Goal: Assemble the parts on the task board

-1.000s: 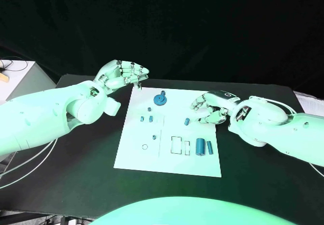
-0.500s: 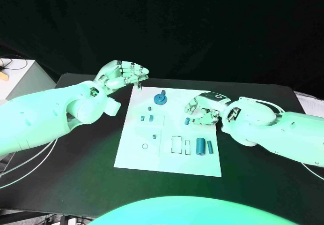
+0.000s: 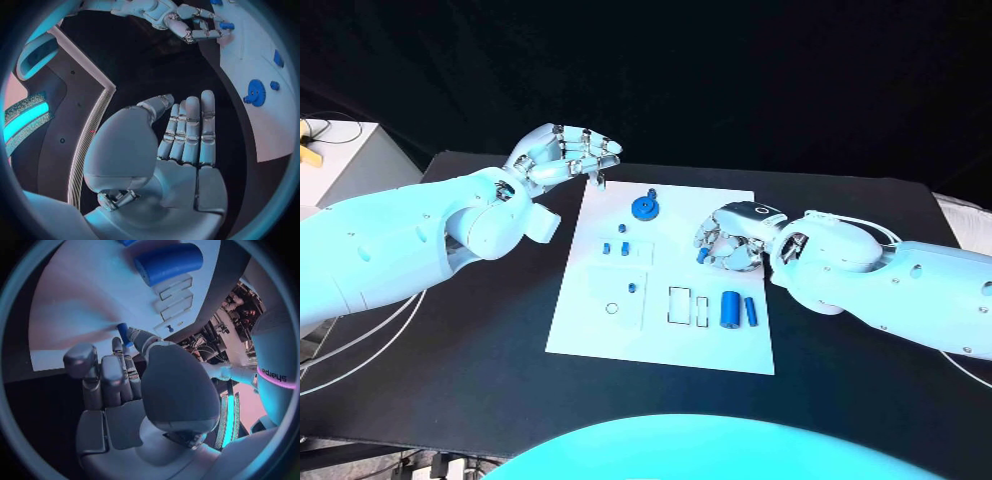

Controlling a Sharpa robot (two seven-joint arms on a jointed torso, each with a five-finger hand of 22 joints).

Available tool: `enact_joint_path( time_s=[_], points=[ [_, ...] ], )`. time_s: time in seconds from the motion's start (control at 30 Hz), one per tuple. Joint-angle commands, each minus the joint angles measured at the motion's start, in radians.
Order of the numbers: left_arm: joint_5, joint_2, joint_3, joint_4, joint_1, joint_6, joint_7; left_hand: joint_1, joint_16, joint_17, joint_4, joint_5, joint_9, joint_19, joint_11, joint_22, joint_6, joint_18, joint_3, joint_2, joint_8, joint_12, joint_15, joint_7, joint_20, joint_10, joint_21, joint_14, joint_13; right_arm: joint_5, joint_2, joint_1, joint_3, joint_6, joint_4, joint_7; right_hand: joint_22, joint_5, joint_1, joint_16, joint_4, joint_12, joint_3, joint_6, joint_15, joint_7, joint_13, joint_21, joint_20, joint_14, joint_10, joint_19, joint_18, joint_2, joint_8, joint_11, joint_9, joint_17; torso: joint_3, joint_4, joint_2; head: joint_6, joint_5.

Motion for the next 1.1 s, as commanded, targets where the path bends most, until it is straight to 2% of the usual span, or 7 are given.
enact_joint_path(
  time_s=[0.03,0.2,0.27,0.5,0.63,0.87,1.1],
  points=[
    [0.000,0.000,0.001,0.003,0.000,0.014,0.005,0.004,-0.004,-0.001,-0.003,0.002,-0.002,-0.002,0.003,0.001,-0.005,0.014,-0.001,0.003,0.006,-0.006,-0.002,0.002,0.000,-0.001,0.001,-0.003,-0.002,-0.024,0.005,-0.002,-0.001,0.025,-0.001,-0.007,0.005,-0.005,0.000,0.009,0.000,-0.006,0.016,0.013,0.000,-0.001,0.000,0.009,0.001,0.011,0.011,0.007,-0.015,-0.013,0.005,-0.002,0.002,0.004,0.0011,-0.0008,0.000,0.000,-0.001],
    [0.000,0.001,0.001,0.003,0.000,0.014,0.005,0.004,-0.004,-0.001,-0.003,0.002,-0.002,-0.002,0.003,0.001,-0.005,0.014,-0.001,0.003,0.006,-0.006,-0.002,0.002,0.000,-0.001,0.001,-0.003,-0.002,-0.026,0.011,-0.004,-0.002,0.018,-0.001,-0.005,0.023,-0.013,0.000,0.018,0.000,-0.008,0.053,0.034,-0.003,-0.003,0.001,0.028,-0.001,0.016,0.031,0.014,-0.018,-0.007,0.013,-0.006,0.007,0.016,0.0013,0.0000,0.000,-0.001,-0.002],
    [0.000,0.000,0.001,0.003,0.000,0.013,0.005,0.004,-0.004,-0.001,-0.003,0.002,-0.002,-0.002,0.003,0.001,-0.005,0.014,-0.001,0.003,0.006,-0.006,-0.002,0.002,0.000,-0.001,0.001,-0.003,-0.002,-0.027,0.013,-0.004,-0.002,0.014,-0.001,-0.003,0.038,-0.045,0.001,0.027,-0.004,-0.012,0.088,0.048,-0.006,-0.005,0.002,0.042,-0.004,0.022,0.048,0.019,-0.021,-0.004,0.019,-0.009,0.012,0.029,0.0014,0.0000,0.000,-0.001,-0.003],
    [0.000,0.000,0.001,0.003,0.000,0.013,0.005,0.004,-0.004,-0.001,-0.003,0.002,-0.002,-0.002,0.003,0.001,-0.005,0.014,-0.001,0.003,0.006,-0.006,-0.002,0.002,0.000,-0.001,0.001,-0.003,-0.002,-0.027,0.021,-0.008,-0.002,0.008,-0.004,-0.005,0.055,-0.049,-0.013,0.034,-0.003,-0.019,0.115,0.065,-0.009,-0.008,0.003,0.059,-0.006,0.026,0.067,0.025,-0.024,-0.002,0.027,-0.013,0.019,0.040,0.0011,0.0003,0.000,-0.003,-0.003],
    [0.000,0.000,0.001,0.003,0.000,0.013,0.005,0.004,-0.005,-0.001,-0.003,0.003,-0.003,-0.003,0.003,0.001,-0.004,0.014,-0.002,0.006,0.007,-0.007,-0.002,0.002,0.000,0.000,0.001,-0.004,-0.004,-0.037,0.023,-0.009,-0.002,-0.006,-0.004,-0.017,0.077,-0.045,-0.016,0.043,-0.009,-0.021,0.137,0.084,-0.014,-0.015,0.005,0.082,-0.011,0.029,0.091,0.033,-0.028,0.011,0.039,-0.020,0.028,0.053,0.0013,0.0002,0.000,-0.004,-0.002],
    [0.000,-0.001,0.001,0.003,0.000,0.014,0.004,0.004,-0.005,-0.001,-0.003,0.003,-0.003,-0.003,0.003,0.001,-0.004,0.014,-0.002,0.006,0.007,-0.007,-0.002,0.002,0.000,0.000,0.001,-0.004,-0.004,-0.062,0.020,-0.011,-0.002,-0.056,0.003,-0.033,0.130,-0.072,0.008,0.063,-0.055,-0.014,0.191,0.118,-0.029,-0.028,0.016,0.139,-0.024,0.038,0.152,0.052,-0.038,0.049,0.074,-0.037,0.056,0.087,0.0009,-0.0004,0.000,-0.005,-0.002],
    [0.000,-0.003,0.001,0.002,0.000,0.014,0.004,0.004,-0.005,-0.001,-0.003,0.003,-0.003,-0.003,0.003,0.001,-0.004,0.014,-0.002,0.006,0.007,-0.007,-0.002,0.002,0.000,0.000,0.001,-0.004,-0.004,-0.043,-0.009,-0.010,0.001,-0.123,0.048,-0.027,0.157,-0.075,0.001,0.070,-0.075,-0.017,0.217,0.119,-0.032,-0.030,0.021,0.168,-0.027,0.040,0.169,0.060,-0.044,0.051,0.085,-0.041,0.070,0.096,0.0007,-0.0005,-0.001,-0.003,0.002]
  ],
)
